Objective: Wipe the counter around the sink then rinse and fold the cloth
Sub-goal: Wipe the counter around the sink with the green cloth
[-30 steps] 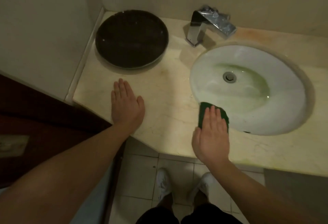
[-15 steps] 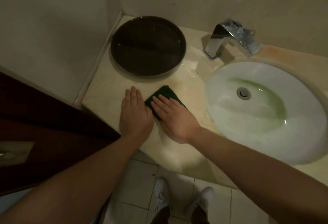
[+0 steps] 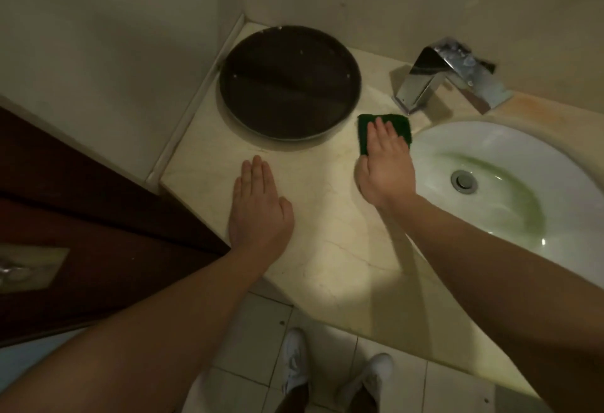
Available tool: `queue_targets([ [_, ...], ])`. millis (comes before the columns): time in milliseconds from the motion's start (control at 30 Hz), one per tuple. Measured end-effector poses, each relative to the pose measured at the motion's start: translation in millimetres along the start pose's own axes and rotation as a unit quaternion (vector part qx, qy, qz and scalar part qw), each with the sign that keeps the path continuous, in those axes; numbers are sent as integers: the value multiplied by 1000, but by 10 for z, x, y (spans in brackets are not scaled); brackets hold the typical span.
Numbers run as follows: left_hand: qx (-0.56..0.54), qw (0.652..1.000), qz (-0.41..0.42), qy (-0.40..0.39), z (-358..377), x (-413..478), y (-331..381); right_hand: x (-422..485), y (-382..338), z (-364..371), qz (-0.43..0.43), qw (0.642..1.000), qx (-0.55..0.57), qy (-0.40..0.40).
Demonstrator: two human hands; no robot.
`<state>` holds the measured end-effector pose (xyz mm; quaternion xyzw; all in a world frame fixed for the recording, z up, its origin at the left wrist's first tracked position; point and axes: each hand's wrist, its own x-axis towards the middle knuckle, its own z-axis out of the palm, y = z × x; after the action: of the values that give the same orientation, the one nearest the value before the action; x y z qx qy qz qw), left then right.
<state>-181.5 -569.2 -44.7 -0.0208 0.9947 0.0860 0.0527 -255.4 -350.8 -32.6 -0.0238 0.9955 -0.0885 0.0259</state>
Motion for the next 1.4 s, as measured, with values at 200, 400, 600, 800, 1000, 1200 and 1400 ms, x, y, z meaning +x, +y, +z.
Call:
queue_targets([
  [200,-9,1000,-1,4,-3,4,8,-38,-335,78,4,999,-33,-13],
  [400,-19,1000,10,3,-13,-20,-30,-1342,-593,169,-218,973,-34,-71],
  [600,-9,1000,17,2,-40,-48,-4,-1942,228,59,-59,997,-20,-43],
  [800,-6,1000,7,-11,-38,-40,11,-1736,-396,206,64,998,6,-13],
  [1000,-2,1000,25,-14,-29,-2,-44,-1949,-1144,401,-103,993,48,-28],
  [1200,6,1000,3,4,-21,-148,188,-2198,-317,294,43,999,3,-13],
  [1400,-11,992,117,-35,201,-696,1280,-2691,906,21,227,973,-4,29],
])
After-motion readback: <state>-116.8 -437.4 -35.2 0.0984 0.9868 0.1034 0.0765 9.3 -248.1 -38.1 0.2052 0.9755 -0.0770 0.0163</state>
